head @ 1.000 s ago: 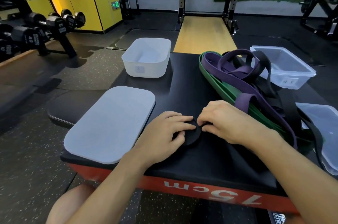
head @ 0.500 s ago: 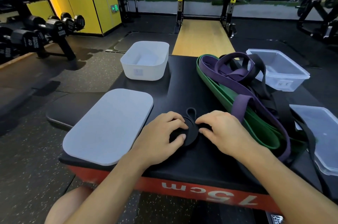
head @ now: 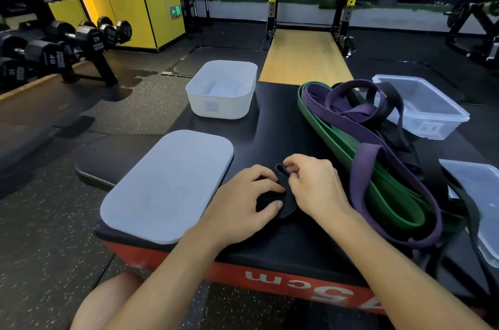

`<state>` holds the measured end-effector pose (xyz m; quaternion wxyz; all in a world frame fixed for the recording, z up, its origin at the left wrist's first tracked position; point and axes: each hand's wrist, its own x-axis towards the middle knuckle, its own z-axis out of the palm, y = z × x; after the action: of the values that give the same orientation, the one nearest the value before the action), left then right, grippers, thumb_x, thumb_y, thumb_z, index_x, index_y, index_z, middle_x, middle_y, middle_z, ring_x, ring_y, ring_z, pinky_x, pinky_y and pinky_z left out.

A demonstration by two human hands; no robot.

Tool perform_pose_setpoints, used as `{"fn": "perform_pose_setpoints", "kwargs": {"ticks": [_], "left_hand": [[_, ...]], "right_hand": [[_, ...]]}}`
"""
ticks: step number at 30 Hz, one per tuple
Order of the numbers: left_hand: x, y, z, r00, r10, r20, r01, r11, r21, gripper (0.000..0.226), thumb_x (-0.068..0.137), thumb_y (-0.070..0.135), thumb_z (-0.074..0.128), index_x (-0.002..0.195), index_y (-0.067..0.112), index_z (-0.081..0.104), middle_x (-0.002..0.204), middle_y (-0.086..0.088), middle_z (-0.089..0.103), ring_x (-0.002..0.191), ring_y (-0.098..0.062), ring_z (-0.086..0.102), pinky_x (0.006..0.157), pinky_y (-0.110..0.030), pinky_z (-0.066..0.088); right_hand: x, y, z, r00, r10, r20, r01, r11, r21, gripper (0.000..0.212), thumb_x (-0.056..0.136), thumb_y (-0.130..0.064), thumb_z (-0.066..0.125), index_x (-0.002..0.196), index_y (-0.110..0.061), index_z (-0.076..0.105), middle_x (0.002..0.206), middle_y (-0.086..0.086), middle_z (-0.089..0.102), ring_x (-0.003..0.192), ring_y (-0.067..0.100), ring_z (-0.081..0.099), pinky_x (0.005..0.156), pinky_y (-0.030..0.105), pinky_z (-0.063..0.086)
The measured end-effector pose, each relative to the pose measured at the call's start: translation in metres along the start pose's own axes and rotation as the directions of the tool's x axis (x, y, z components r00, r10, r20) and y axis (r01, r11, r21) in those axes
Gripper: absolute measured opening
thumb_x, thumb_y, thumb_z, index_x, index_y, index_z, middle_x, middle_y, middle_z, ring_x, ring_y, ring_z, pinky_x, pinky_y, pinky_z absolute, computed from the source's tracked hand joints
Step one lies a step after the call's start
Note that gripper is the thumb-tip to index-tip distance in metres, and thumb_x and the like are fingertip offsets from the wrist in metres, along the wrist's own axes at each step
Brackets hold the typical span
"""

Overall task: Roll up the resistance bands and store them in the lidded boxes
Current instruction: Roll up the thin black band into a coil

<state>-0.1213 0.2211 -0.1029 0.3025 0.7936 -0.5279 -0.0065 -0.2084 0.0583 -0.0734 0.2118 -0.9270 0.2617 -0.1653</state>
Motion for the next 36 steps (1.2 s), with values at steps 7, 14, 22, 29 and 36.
{"fn": "perform_pose_setpoints", "kwargs": {"ticks": [7,14,22,29,36], "left_hand": [[-0.001,0.001,-0.003,0.994,-0.081,-0.072,0.073,0.992,-0.106,0.036,0.087,0.043,0.076,0.108,0.033,0.050,0.114,0.021,0.041,0.108,-0.001,0.046,0.086,-0.016,0.039],[-0.001,0.001,-0.004,0.987,-0.160,-0.024,0.152,0.966,-0.208,0.046,0.081,0.050,0.073,0.112,0.037,0.042,0.121,0.023,0.042,0.108,-0.006,0.054,0.095,-0.042,0.052],[0.005,0.000,-0.004,0.963,-0.268,0.037,0.268,0.924,-0.272,0.052,0.077,0.051,0.077,0.116,0.044,0.044,0.125,0.023,0.058,0.122,0.002,0.055,0.102,-0.039,0.051],[0.006,-0.004,-0.001,0.950,-0.313,0.022,0.299,0.884,-0.359,0.069,0.083,0.040,0.079,0.143,0.045,0.044,0.143,0.026,0.053,0.136,0.006,0.047,0.116,-0.029,0.042],[0.009,-0.006,0.004,0.945,-0.323,-0.046,0.291,0.897,-0.332,0.050,0.100,0.022,0.066,0.148,0.030,0.055,0.141,0.019,0.060,0.132,0.005,0.052,0.117,-0.027,0.041]], "right_hand": [[0.008,0.006,-0.005,0.986,-0.004,0.165,-0.026,0.984,0.175,0.052,0.091,-0.010,0.058,0.140,-0.027,0.059,0.108,-0.012,0.071,0.100,0.009,0.065,0.099,0.035,0.053],[-0.008,0.017,-0.028,0.836,-0.200,0.512,0.196,0.979,0.062,0.119,0.057,-0.066,0.074,0.160,-0.036,0.023,0.154,-0.014,0.038,0.143,0.009,0.030,0.119,0.035,0.030],[-0.022,0.009,-0.001,0.925,-0.280,0.256,0.270,0.960,0.073,0.118,0.059,-0.079,0.077,0.154,-0.040,0.020,0.143,-0.025,0.033,0.129,0.002,0.023,0.111,0.034,0.029],[-0.019,0.007,0.001,0.926,-0.285,0.248,0.263,0.958,0.116,0.095,0.060,-0.062,0.076,0.140,-0.039,0.031,0.132,-0.021,0.038,0.127,0.003,0.032,0.104,0.034,0.043],[-0.021,0.007,-0.001,0.908,-0.342,0.242,0.327,0.940,0.101,0.086,0.065,-0.056,0.077,0.135,-0.040,0.030,0.124,-0.026,0.032,0.122,0.001,0.030,0.098,0.025,0.036]]}}
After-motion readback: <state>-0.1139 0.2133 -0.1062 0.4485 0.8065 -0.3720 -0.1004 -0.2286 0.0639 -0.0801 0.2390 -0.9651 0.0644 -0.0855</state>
